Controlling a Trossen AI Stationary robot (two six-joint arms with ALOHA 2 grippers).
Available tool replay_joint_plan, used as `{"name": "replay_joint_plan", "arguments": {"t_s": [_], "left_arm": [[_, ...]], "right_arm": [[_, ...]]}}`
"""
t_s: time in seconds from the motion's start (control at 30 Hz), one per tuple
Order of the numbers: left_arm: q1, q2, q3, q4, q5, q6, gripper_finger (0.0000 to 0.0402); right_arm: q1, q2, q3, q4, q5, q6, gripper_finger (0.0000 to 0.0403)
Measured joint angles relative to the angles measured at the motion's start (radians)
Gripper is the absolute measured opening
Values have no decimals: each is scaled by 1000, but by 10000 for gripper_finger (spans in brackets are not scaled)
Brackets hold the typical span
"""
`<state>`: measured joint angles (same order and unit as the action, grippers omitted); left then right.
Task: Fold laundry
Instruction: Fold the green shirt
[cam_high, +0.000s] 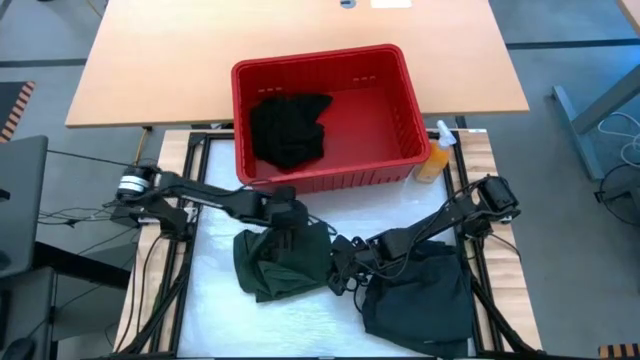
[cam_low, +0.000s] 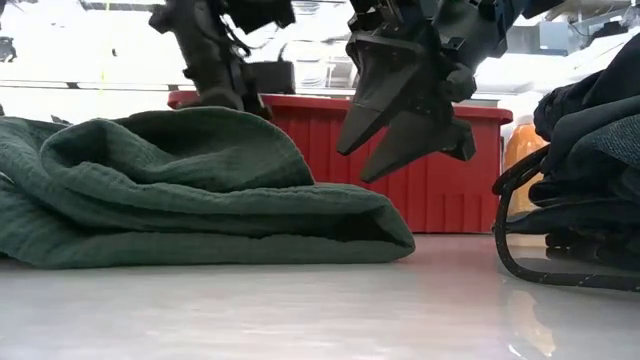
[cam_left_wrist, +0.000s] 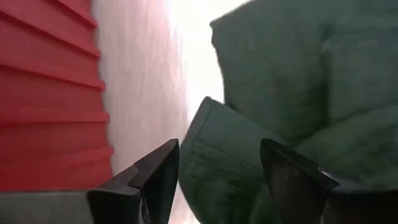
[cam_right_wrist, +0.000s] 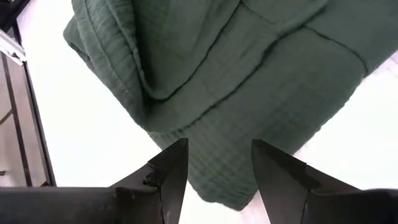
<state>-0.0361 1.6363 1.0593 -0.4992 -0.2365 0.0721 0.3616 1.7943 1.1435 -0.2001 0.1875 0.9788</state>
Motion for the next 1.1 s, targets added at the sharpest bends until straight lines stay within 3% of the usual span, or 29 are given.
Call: {"name": "replay_joint_plan", "arguments": {"t_s": [0.17, 0.3, 0.4, 0.67, 1.1], "left_arm": [[42, 112, 98, -133, 39, 61, 216], [69, 159, 146, -158, 149, 62, 216], [72, 181, 160, -166, 127, 65, 216], [72, 183, 167, -163, 73, 103, 216], [140, 182, 167, -269, 256, 155, 194]], "right_arm": [[12, 0, 0, 1, 0, 1, 202], [15, 0, 0, 1, 1, -4, 202], [14, 0, 0, 2, 2, -8, 202], [14, 0, 0, 3, 5, -23, 202], [18, 0, 0, 7, 5, -46, 202]]}}
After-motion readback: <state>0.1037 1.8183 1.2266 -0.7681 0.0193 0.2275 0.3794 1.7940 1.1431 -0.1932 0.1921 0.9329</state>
